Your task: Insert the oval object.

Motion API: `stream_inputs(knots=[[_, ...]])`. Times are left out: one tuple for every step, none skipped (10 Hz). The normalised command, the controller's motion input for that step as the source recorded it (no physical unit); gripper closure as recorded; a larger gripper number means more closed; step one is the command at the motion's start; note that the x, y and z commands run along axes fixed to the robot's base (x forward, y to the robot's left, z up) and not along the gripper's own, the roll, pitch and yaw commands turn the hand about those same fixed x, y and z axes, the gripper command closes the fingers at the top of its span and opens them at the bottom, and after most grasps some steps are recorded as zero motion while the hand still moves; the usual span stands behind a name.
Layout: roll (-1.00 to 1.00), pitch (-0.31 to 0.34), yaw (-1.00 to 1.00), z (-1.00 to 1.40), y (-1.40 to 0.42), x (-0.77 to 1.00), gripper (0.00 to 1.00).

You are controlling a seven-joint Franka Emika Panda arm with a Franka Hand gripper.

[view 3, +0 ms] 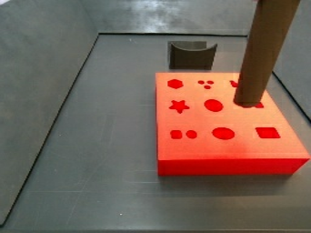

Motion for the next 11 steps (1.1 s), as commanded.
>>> stream_inputs(knots=[[0.22,0.5,0.0,-0.06,-0.09,0.57,1.0],[0.19,0.5,0.0,-0.05,-0.12,0.54,1.0],[0.14,0.5,0.0,-0.06,-0.18,0.53,1.0],[-0.07,0.379,0.0,-0.24,-0.16,0.45,1.0],[-0.12,0.0,0.0,-0.13,-0.08,0.01,1.0],[-0.16,-0.013,0.0,-0.13,0.0,0.0,1.0],[-0.18,0.019,0.08,-0.26,0.0,0.17,1.0],[-0.18,0.059,0.43,-0.3,0.14,0.19,1.0],[-0.13,0.041,0.55,-0.21,0.16,0.12,1.0],[-0.06,0.0,0.26,-0.06,0.14,0.0,1.0],[0.01,0.0,0.0,0.0,0.0,0.0,1.0]])
